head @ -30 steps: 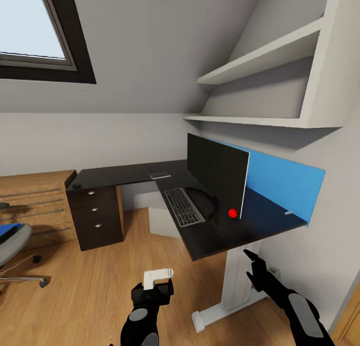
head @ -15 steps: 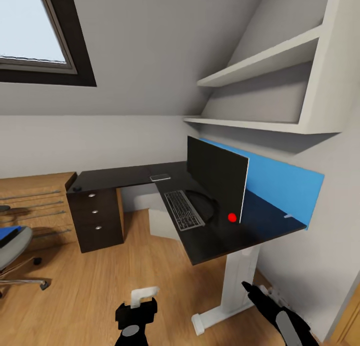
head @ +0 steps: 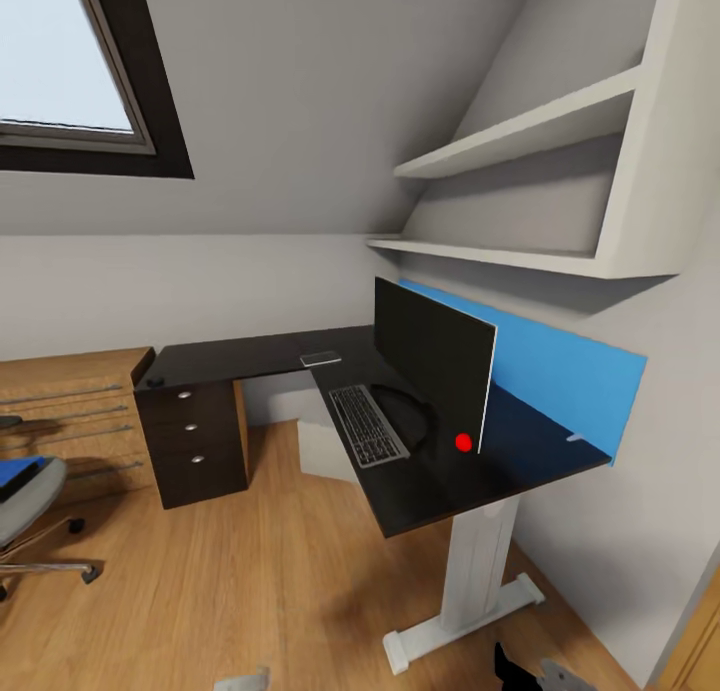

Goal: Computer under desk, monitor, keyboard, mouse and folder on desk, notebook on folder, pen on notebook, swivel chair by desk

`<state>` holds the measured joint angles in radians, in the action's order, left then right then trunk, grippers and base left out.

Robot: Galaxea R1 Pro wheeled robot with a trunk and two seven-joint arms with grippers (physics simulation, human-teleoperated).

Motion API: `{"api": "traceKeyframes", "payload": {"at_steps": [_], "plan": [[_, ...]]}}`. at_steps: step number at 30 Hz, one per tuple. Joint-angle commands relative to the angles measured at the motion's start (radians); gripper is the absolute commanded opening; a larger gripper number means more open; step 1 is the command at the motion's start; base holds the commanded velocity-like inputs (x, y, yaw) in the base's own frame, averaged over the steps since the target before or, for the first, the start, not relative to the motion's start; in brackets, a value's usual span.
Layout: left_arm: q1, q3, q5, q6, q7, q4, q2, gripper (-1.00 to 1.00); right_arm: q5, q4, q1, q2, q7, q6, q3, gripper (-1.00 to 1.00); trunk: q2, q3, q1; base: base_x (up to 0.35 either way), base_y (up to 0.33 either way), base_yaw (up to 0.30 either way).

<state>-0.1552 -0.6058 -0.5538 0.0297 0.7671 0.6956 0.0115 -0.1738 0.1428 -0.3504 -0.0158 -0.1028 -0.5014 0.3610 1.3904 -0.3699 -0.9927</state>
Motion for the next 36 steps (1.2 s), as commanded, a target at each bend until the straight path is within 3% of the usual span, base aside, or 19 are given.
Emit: {"api": "traceKeyframes", "payload": {"at_steps": [1, 3, 4, 5, 7, 8, 14, 23, 26, 33, 36], "plan": [[-0.001, -0.006, -0.005, -0.008, -0.054, -0.062, 0.0, 1.0, -0.005, -0.004, -0.001, -0.002, -0.012, -0.009, -0.006, 1.0, -0.007, 0.002, 0.004, 0.0, 0.0, 0.0], [-0.001, -0.003, -0.008, -0.015, -0.123, -0.118, 0.0, 1.0, 0.001, -0.006, -0.001, -0.003, -0.012, -0.013, -0.013, 1.0, -0.021, 0.008, 0.012, 0.0, 0.0, 0.0], [-0.001, 0.009, -0.014, -0.023, -0.227, -0.182, 0.001, 1.0, 0.01, -0.009, -0.001, -0.003, -0.012, -0.018, -0.021, 1.0, -0.028, 0.011, 0.015, 0.0, 0.0, 0.0], [-0.001, 0.022, -0.017, -0.03, -0.284, -0.211, 0.002, 1.0, 0.017, -0.01, -0.001, -0.003, -0.012, -0.02, -0.024, 1.0, -0.035, 0.015, 0.019, 0.0, 0.0, 0.0], [-0.001, 0.046, -0.02, -0.049, -0.337, -0.236, 0.004, 1.0, 0.025, -0.014, -0.001, -0.002, -0.012, -0.021, -0.027, 1.0, -0.049, 0.021, 0.027, 0.0, 0.0, 0.0], [-0.001, 0.075, -0.022, -0.088, -0.375, -0.254, 0.004, 1.0, 0.031, -0.017, -0.001, -0.001, -0.012, -0.021, -0.029, 1.0, -0.056, 0.024, 0.031, 0.0, 0.0, 0.0], [-0.001, 0.091, -0.023, -0.116, -0.392, -0.263, 0.007, 1.0, 0.056, -0.019, -0.001, 0.002, -0.009, -0.022, -0.059, 1.0, -0.098, 0.043, 0.054, 0.0, 0.0, 0.0], [-0.001, 0.098, -0.024, -0.12, -0.391, -0.263, 0.006, 1.0, 0.059, -0.02, -0.001, 0.004, -0.008, -0.022, -0.066, 1.0, -0.161, 0.071, 0.088, 0.0, 0.0, 0.0], [-0.001, 0.115, -0.024, -0.12, -0.391, -0.263, 0.003, 1.0, 0.06, -0.02, -0.001, 0.005, -0.008, -0.022, -0.066, 1.0, -0.182, 0.08, 0.1, 0.0, 0.0, 0.0], [-0.001, 0.127, -0.023, -0.12, -0.391, -0.263, 0.001, 1.0, 0.078, -0.02, -0.001, 0.023, -0.006, -0.022, -0.071, 1.0, -0.231, 0.102, 0.127, 0.0, 0.0, 0.0], [-0.001, 0.128, -0.024, -0.124, -0.391, -0.263, 0.0, 1.0, 0.083, -0.052, -0.001, 0.052, -0.002, -0.023, -0.071, 1.0, -0.238, 0.105, 0.13, 0.0, 0.0, 0.003]]}}
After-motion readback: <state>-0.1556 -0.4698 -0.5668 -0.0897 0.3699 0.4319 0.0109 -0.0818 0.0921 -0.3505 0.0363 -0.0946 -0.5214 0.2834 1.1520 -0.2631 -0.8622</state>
